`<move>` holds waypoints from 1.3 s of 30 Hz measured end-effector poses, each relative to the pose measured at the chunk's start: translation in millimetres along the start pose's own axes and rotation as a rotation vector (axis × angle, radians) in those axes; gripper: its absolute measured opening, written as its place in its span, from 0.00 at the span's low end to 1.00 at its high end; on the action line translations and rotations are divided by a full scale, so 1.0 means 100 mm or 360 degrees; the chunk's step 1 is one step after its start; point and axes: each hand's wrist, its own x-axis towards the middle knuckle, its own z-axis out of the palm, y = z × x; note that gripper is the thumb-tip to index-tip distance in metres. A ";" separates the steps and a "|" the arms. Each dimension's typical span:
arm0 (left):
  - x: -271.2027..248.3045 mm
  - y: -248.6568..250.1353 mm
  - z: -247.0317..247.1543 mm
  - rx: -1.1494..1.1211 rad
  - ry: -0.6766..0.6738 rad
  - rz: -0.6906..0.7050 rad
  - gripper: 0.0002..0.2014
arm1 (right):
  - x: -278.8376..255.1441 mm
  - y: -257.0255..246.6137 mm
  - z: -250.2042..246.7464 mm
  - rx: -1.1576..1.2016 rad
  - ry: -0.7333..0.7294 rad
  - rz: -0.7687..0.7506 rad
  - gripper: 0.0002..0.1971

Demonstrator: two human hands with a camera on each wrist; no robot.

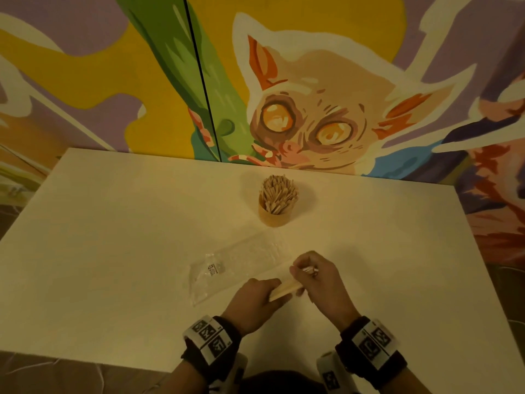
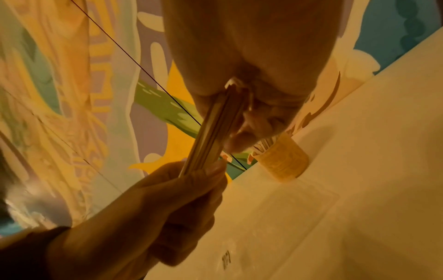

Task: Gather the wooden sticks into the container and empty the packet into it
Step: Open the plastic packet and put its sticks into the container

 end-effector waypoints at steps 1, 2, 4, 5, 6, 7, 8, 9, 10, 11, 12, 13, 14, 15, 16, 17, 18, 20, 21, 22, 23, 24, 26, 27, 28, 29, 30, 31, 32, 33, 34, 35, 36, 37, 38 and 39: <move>0.01 0.02 -0.02 -0.0023 0.0008 0.0008 0.11 | 0.02 -0.03 -0.02 -0.0045 0.0018 -0.0025 0.03; 0.03 0.05 -0.04 -0.0050 0.0023 0.0010 0.11 | 0.05 -0.06 -0.03 -0.0089 -0.0003 -0.0050 0.03; 0.06 0.09 -0.07 -0.0119 0.0077 -0.0010 0.12 | 0.09 -0.13 -0.04 -0.0213 -0.0098 -0.0101 0.03; 0.08 0.10 -0.07 -0.0163 0.0115 -0.0025 0.12 | 0.10 -0.17 -0.04 -0.0301 -0.0129 -0.0125 0.07; 0.10 0.10 -0.08 -0.0215 0.0151 -0.0043 0.11 | 0.12 -0.19 -0.04 -0.0379 -0.0136 -0.0145 0.11; 0.12 0.10 -0.09 -0.0265 0.0178 -0.0057 0.10 | 0.14 -0.23 -0.04 -0.0454 -0.0129 -0.0173 0.14; 0.13 0.11 -0.09 -0.0314 0.0195 -0.0065 0.11 | 0.15 -0.25 -0.03 -0.0526 -0.0118 -0.0220 0.16; 0.15 0.11 -0.08 -0.0354 0.0200 -0.0075 0.13 | 0.17 -0.27 -0.03 -0.0584 -0.0111 -0.0271 0.18; 0.16 0.12 -0.08 -0.0395 0.0201 -0.0097 0.17 | 0.19 -0.30 -0.03 -0.0616 -0.0103 -0.0316 0.18; 0.17 0.15 -0.09 -0.0440 0.0207 -0.0125 0.19 | 0.21 -0.33 -0.03 -0.0622 -0.0092 -0.0348 0.18; 0.18 0.17 -0.10 -0.0484 0.0227 -0.0147 0.22 | 0.23 -0.37 -0.03 -0.0587 -0.0076 -0.0365 0.17; 0.19 0.20 -0.12 -0.0530 0.0257 -0.0161 0.24 | 0.26 -0.40 -0.03 -0.0491 -0.0047 -0.0364 0.15; 0.22 0.23 -0.14 -0.0582 0.0299 -0.0167 0.26 | 0.30 -0.44 -0.03 -0.0346 0.0001 -0.0335 0.11; 0.24 0.25 -0.17 -0.0629 0.0348 -0.0159 0.27 | 0.33 -0.47 -0.03 -0.0167 0.0050 -0.0282 0.07; 0.28 0.27 -0.19 -0.0668 0.0399 -0.0149 0.28 | 0.35 -0.50 -0.02 0.0015 0.0077 -0.0213 0.07; 0.32 0.28 -0.21 -0.0698 0.0442 -0.0133 0.28 | 0.38 -0.51 -0.01 0.0176 0.0064 -0.0150 0.10; 0.36 0.30 -0.23 -0.0725 0.0472 -0.0119 0.27 | 0.41 -0.51 0.01 0.0297 0.0013 -0.0109 0.11; 0.45 0.29 -0.25 -0.0752 0.0490 -0.0076 0.26 | 0.48 -0.52 0.05 0.0352 -0.0131 -0.0121 0.10; 0.49 0.28 -0.27 -0.0737 0.0482 -0.0066 0.28 | 0.52 -0.53 0.06 0.0295 -0.0192 -0.0143 0.09; 0.53 0.27 -0.29 -0.0705 0.0471 -0.0068 0.29 | 0.57 -0.52 0.07 0.0223 -0.0230 -0.0160 0.10; 0.57 0.25 -0.31 -0.0677 0.0461 -0.0074 0.30 | 0.62 -0.53 0.07 0.0150 -0.0249 -0.0185 0.13; 0.61 0.24 -0.34 -0.0668 0.0449 -0.0075 0.30 | 0.67 -0.53 0.08 0.0091 -0.0257 -0.0216 0.15; 0.69 0.18 -0.39 -0.0656 0.0437 -0.0082 0.27 | 0.79 -0.53 0.08 0.0040 -0.0239 -0.0243 0.16; 0.74 0.14 -0.40 -0.0628 0.0450 -0.0095 0.25 | 0.86 -0.53 0.08 0.0051 -0.0214 -0.0249 0.16; 0.79 0.10 -0.42 -0.0589 0.0482 -0.0117 0.21 | 0.93 -0.53 0.08 0.0085 -0.0178 -0.0246 0.15; 0.85 0.04 -0.43 -0.0543 0.0526 -0.0156 0.19 | 1.03 -0.54 0.07 0.0136 -0.0138 -0.0237 0.15; 0.89 -0.03 -0.46 -0.0491 0.0559 -0.0199 0.19 | 1.12 -0.54 0.06 0.0194 -0.0092 -0.0224 0.15; 0.92 -0.10 -0.48 -0.0435 0.0572 -0.0238 0.20 | 1.21 -0.56 0.04 0.0253 -0.0041 -0.0206 0.14; 0.95 -0.18 -0.51 -0.0385 0.0569 -0.0259 0.21 | 1.30 -0.57 0.00 0.0313 0.0006 -0.0180 0.14; 0.97 -0.26 -0.53 -0.0347 0.0543 -0.0283 0.21 | 1.38 -0.59 -0.04 0.0383 0.0053 -0.0146 0.13; 0.99 -0.33 -0.56 -0.0314 0.0506 -0.0317 0.21 | 1.47 -0.60 -0.09 0.0456 0.0096 -0.0123 0.13; 1.02 -0.41 -0.58 -0.0284 0.0486 -0.0355 0.22 | 1.55 -0.61 -0.13 0.0506 0.0136 -0.0120 0.13; 1.05 -0.47 -0.61 -0.0280 0.0484 -0.0384 0.23 | 1.64 -0.62 -0.17 0.0523 0.0177 -0.0133 0.14; 1.08 -0.51 -0.62 -0.0329 0.0480 -0.0428 0.24 | 1.72 -0.62 -0.20 0.0522 0.0211 -0.0140 0.15; 1.12 -0.53 -0.63 -0.0418 0.0476 -0.0462 0.24 | 1.80 -0.61 -0.22 0.0519 0.0239 -0.0126 0.14; 1.16 -0.53 -0.63 -0.0513 0.0451 -0.0498 0.25 | 1.86 -0.60 -0.23 0.0524 0.0253 -0.0100 0.14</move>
